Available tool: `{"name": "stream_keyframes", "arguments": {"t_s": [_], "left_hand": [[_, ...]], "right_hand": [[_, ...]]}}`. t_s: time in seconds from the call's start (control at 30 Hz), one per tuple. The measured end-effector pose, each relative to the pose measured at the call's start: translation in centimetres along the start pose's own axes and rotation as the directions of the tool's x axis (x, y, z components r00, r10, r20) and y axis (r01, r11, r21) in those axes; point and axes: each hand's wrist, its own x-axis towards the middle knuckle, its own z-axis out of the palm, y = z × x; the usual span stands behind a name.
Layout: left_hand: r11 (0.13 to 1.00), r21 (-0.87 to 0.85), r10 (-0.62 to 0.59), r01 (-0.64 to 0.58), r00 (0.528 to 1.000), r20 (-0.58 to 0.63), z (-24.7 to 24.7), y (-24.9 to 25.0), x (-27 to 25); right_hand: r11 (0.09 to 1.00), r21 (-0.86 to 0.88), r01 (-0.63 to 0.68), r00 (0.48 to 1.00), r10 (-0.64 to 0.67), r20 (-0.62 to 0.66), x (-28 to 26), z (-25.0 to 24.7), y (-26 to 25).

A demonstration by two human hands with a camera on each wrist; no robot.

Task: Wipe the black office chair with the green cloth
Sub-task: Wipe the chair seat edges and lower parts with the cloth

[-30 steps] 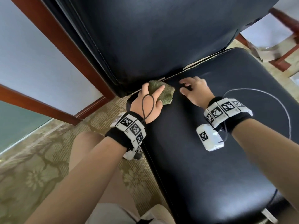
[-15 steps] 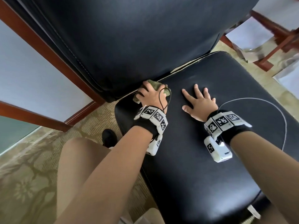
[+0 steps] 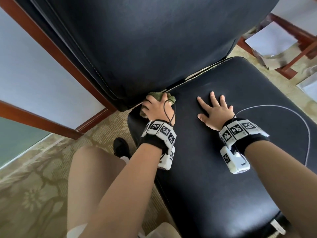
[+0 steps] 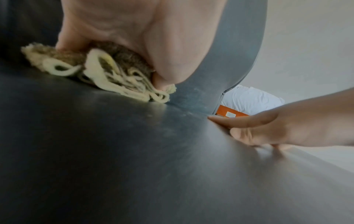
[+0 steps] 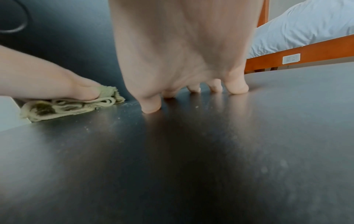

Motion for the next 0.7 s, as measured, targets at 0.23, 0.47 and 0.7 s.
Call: {"name": "stream_keyframes", "arguments": {"t_s": [0.23, 0.47, 0.7], "left_hand": [[0.99, -0.023, 0.137, -0.137, 0.99, 0.032, 0.0, 2.4, 0.8], [0.993, -0.104, 0.057, -0.058, 0.998, -0.017, -0.5, -3.8, -0.2], [0.996, -0.081, -0.042, 0.045, 0.998, 0.039, -0.6, 0.4, -0.3]], "right_hand": [[1.0, 0.029, -0.001, 1.0, 0.001, 0.017, 0.1, 0.0, 0.2], [1.0, 0.022, 0.004, 1.0, -0.004, 0.022, 0.0, -0.1, 0.2], [1.0, -0.007, 0.02, 1.0, -0.02, 0.015, 0.0, 0.1, 0.0]]}}
